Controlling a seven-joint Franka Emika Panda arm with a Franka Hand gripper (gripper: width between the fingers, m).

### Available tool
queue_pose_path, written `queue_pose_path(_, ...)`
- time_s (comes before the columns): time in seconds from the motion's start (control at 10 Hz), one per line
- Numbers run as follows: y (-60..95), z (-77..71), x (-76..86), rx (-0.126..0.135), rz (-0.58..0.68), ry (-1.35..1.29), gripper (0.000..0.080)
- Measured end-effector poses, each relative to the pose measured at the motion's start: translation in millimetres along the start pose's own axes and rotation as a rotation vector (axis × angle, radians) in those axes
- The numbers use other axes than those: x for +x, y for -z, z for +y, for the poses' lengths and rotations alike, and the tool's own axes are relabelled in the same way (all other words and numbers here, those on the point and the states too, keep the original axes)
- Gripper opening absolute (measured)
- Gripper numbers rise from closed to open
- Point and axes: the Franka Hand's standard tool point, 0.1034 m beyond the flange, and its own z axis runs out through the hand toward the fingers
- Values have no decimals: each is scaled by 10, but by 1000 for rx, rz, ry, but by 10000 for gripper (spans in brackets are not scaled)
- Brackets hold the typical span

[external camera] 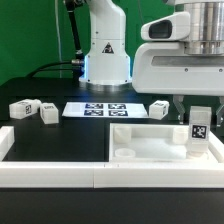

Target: Assemble square table

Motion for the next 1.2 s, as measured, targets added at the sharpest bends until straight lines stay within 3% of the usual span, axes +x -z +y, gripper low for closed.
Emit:
queue_pose_path(0.1, -8, -51, -31, 15, -10, -189, 288)
queue_pose_path(0.4, -18, -117, -80, 4, -2, -647, 288)
queue_pose_path(0.5, -20, -139, -102, 6, 7, -901, 289)
queue_pose_path(0.7, -15, -157, -93, 19, -7, -1149, 290)
queue_pose_path(0.8, -12, -155, -81, 28, -4, -1178, 365)
queue_pose_path(0.9, -15, -163, -89, 28, -5, -1156, 365)
queue_pose_path(1.1, -14, -178, -98, 18, 9, -819, 618)
queue_pose_path(1.2, -19, -182, -110, 16, 9, -654, 640)
